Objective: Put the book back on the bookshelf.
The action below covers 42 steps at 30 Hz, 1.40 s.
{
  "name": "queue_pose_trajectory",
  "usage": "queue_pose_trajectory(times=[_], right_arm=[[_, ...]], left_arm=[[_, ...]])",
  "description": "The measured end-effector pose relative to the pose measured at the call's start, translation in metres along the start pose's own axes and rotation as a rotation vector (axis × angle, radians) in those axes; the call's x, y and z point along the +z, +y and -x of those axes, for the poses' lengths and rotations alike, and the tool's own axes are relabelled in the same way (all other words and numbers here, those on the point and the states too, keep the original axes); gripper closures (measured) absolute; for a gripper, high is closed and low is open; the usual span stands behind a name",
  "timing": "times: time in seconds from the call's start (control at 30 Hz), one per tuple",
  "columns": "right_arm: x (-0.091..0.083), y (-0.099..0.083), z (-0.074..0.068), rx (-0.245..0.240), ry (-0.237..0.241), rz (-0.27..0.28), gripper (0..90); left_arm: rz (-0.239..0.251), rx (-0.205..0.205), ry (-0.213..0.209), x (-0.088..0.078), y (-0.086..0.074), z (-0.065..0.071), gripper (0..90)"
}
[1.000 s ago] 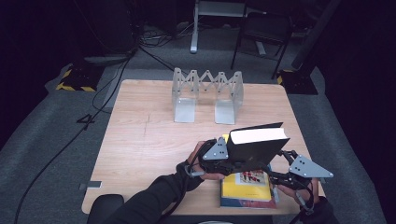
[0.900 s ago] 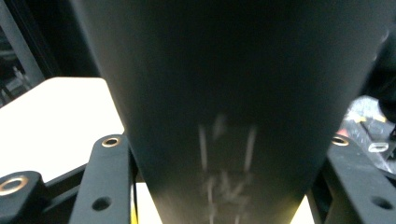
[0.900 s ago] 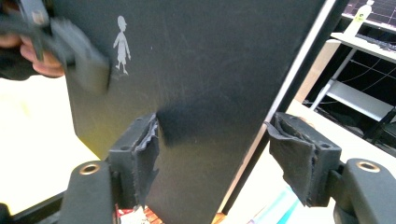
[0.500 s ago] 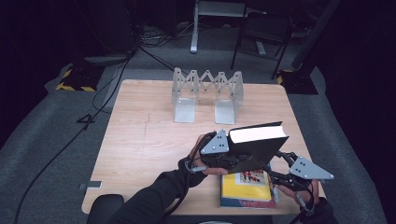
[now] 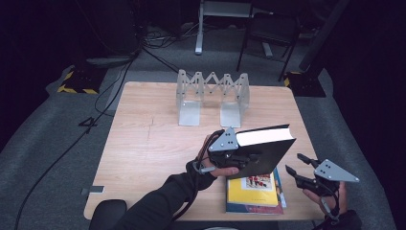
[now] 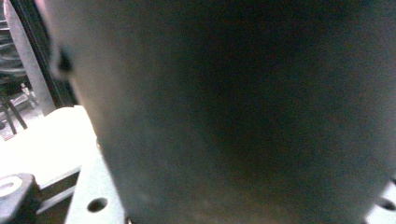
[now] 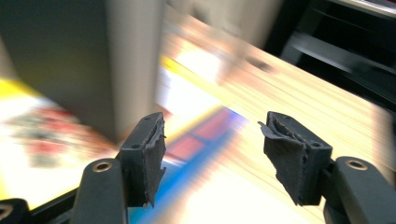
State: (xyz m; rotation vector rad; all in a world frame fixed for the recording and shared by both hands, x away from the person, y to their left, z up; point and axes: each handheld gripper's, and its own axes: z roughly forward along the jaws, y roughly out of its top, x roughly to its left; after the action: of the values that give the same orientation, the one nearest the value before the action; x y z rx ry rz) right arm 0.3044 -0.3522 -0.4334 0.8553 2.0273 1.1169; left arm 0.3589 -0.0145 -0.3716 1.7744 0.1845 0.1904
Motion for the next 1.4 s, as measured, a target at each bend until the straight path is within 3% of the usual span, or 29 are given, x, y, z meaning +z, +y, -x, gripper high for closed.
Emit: queue_pose_trajectory(times=[0.03, 0.1, 0.2, 0.4, 0.43, 0.53, 0.73, 0.9, 1.03, 1.4], right_arm=[[0.0, 0.0, 0.0, 0.0, 0.0, 0.0, 38.6], [0.003, -0.006, 0.008, 0.053, -0.014, -0.013, 38.1], [0.013, -0.014, 0.015, 0.1, -0.017, -0.076, 36.8], [0.032, -0.03, 0.019, 0.141, 0.026, -0.139, 35.2], [0.036, -0.034, 0.02, 0.158, 0.05, -0.15, 34.6], [0.045, -0.041, 0.018, 0.143, 0.055, -0.204, 34.6], [0.048, -0.042, 0.019, 0.16, 0.065, -0.209, 34.8], [0.047, -0.042, 0.019, 0.155, 0.055, -0.207, 34.9], [0.046, -0.043, 0.021, 0.178, 0.051, -0.2, 34.9], [0.048, -0.039, 0.016, 0.161, 0.055, -0.204, 35.3]], left_arm=[[0.0, 0.0, 0.0, 0.0, 0.0, 0.0, 44.2], [0.001, 0.003, -0.005, 0.001, 0.002, 0.0, 44.1], [-0.011, 0.001, -0.001, 0.003, 0.007, 0.0, 41.7], [-0.016, 0.002, -0.004, 0.002, 0.009, 0.0, 43.8], [-0.015, 0.0, -0.008, 0.001, 0.009, -0.001, 45.3], [-0.019, 0.006, -0.016, 0.0, 0.01, 0.0, 48.0], [-0.024, -0.02, -0.002, 0.002, 0.015, 0.001, 49.5], [-0.038, 0.004, 0.008, 0.005, 0.023, 0.003, 50.3], [-0.052, 0.025, 0.044, 0.005, 0.031, 0.001, 50.9], [-0.078, 0.048, 0.159, -0.017, 0.036, -0.014, 51.5]])
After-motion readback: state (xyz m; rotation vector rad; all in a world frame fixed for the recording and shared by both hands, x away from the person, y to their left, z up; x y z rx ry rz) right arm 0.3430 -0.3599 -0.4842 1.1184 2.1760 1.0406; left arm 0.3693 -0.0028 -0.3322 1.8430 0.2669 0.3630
